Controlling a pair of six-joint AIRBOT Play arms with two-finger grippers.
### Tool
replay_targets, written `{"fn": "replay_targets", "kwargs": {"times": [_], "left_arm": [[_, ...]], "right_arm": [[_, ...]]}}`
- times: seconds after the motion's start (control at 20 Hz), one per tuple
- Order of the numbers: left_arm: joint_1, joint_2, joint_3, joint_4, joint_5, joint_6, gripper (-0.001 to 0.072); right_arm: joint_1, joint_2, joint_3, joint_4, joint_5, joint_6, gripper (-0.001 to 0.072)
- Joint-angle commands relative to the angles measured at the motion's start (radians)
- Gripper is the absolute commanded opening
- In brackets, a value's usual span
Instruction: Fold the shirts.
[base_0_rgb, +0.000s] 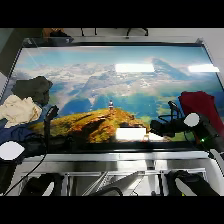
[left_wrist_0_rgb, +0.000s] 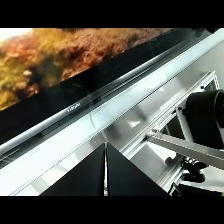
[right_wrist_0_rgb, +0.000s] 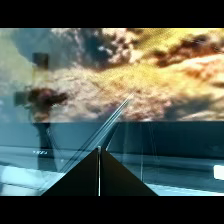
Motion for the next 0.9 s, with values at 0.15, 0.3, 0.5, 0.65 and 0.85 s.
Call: {"fn": "replay_targets", "kwargs": {"times": [0.15,0.3,0.5,0.65,0.85], "left_arm": [[0.076,0.020,0.015,0.026,-0.029,-0.001,0.0015],[0.223,-0.039,0.171,0.240,0.011,-0.002,0.0015],[0.511,-0.279,0.489,0.365,0.143,0.082,0.0687],[0.611,-0.562,0.745,0.370,0.195,0.160,0.0687],[0.587,-1.017,1.058,0.402,0.196,0.160,0.0686]], "right_arm": [[0.001,0.001,0.000,0.000,-0.001,0.001,0.0016],[0.001,0.001,0.000,0.000,0.000,0.001,0.0016],[0.001,0.000,0.000,0.000,-0.001,0.001,0.0016],[0.001,0.001,0.000,0.000,-0.001,0.001,0.0016],[0.001,0.001,0.000,0.000,0.000,0.001,0.0016]]}}
